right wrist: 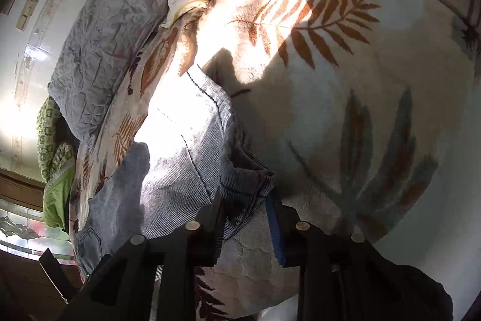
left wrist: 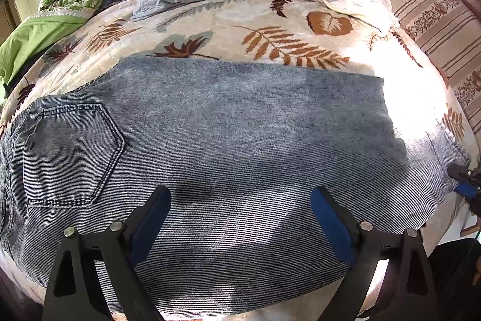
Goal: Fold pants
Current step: 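Pull the held leg edge with the right tool to straighten the jeans, then lift the leg hems with the right tool and fold them over toward the waistband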
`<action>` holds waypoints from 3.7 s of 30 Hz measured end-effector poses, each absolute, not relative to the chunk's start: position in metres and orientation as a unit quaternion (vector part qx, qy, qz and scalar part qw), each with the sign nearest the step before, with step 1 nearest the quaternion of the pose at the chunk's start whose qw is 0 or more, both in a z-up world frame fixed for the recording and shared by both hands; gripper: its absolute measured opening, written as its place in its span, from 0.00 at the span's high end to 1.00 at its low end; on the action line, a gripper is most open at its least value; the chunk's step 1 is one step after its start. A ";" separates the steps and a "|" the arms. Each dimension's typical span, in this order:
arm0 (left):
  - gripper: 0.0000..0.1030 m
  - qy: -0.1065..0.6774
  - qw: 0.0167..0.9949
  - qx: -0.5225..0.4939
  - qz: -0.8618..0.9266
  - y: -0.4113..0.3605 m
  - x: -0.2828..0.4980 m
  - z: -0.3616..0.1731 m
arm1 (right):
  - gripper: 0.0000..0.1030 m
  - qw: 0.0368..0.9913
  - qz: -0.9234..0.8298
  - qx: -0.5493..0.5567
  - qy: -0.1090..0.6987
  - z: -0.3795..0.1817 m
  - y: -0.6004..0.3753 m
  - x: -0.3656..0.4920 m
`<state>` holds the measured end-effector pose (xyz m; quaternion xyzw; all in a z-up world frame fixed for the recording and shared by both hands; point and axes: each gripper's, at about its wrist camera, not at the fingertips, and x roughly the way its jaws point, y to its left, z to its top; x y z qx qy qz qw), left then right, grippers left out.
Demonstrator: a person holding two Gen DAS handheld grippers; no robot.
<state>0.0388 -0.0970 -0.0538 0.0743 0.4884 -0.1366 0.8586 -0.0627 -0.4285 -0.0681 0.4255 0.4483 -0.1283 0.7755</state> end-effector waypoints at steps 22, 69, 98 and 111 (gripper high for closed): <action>0.04 0.484 0.856 0.108 -0.146 -0.110 0.035 -0.069 | 0.70 0.768 -0.129 0.423 0.464 -0.068 -0.440 -0.065; 0.12 0.462 0.880 -0.066 -0.087 0.020 0.035 -0.012 | 0.84 0.933 0.067 0.145 0.321 0.091 -0.204 -0.019; 0.11 0.507 0.856 0.023 -0.097 0.000 0.026 -0.039 | 0.42 0.800 0.124 0.397 0.432 -0.048 -0.267 -0.010; 0.11 0.502 0.858 0.008 -0.112 -0.007 0.032 -0.038 | 0.41 0.742 0.208 0.459 0.441 -0.042 -0.290 0.078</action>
